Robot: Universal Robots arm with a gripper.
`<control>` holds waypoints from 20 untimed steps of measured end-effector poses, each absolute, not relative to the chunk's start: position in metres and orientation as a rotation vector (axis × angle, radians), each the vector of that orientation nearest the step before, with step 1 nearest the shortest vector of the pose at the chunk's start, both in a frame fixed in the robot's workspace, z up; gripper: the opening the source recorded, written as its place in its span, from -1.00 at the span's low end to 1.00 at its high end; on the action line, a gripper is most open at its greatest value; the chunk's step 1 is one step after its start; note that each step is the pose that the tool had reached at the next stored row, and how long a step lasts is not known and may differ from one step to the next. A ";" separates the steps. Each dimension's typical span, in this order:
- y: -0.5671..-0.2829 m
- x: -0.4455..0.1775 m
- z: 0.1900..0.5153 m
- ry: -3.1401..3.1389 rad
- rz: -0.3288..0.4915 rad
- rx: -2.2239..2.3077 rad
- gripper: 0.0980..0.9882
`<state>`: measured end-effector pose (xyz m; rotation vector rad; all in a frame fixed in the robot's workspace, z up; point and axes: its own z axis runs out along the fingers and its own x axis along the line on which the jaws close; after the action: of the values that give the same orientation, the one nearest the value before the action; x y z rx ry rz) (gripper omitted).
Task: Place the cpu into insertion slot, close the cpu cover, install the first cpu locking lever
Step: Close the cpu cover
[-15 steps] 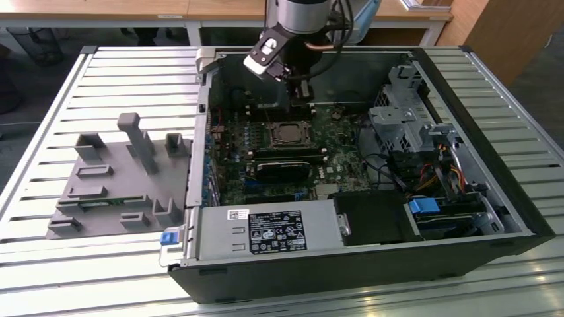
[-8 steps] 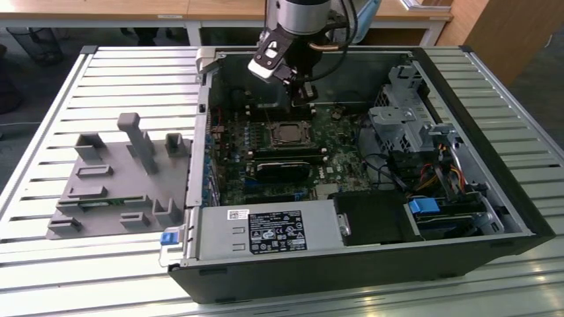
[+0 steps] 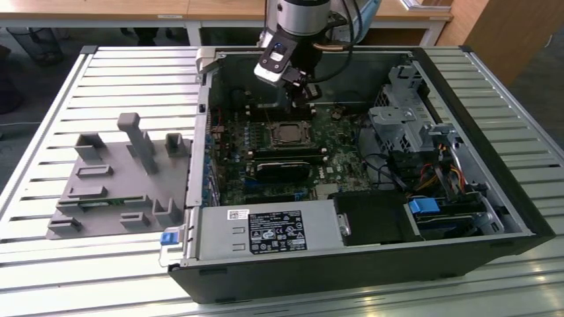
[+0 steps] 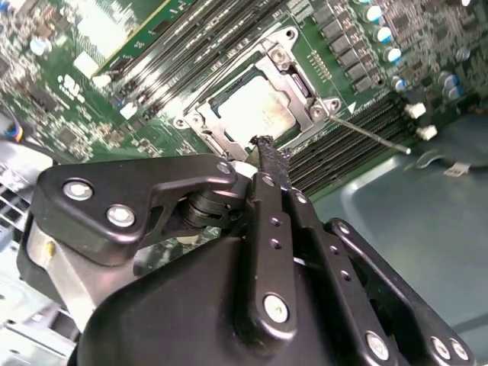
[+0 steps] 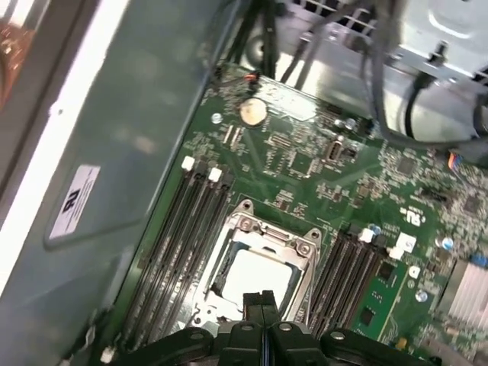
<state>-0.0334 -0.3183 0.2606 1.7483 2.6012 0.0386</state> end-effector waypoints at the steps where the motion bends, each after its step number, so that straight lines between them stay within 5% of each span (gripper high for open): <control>1: -0.318 -0.033 0.260 2.618 0.039 1.723 -0.98; 20: -0.318 -0.033 0.258 2.879 0.040 1.250 -0.98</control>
<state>-0.0334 -0.3183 0.2579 1.2502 2.8789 0.0400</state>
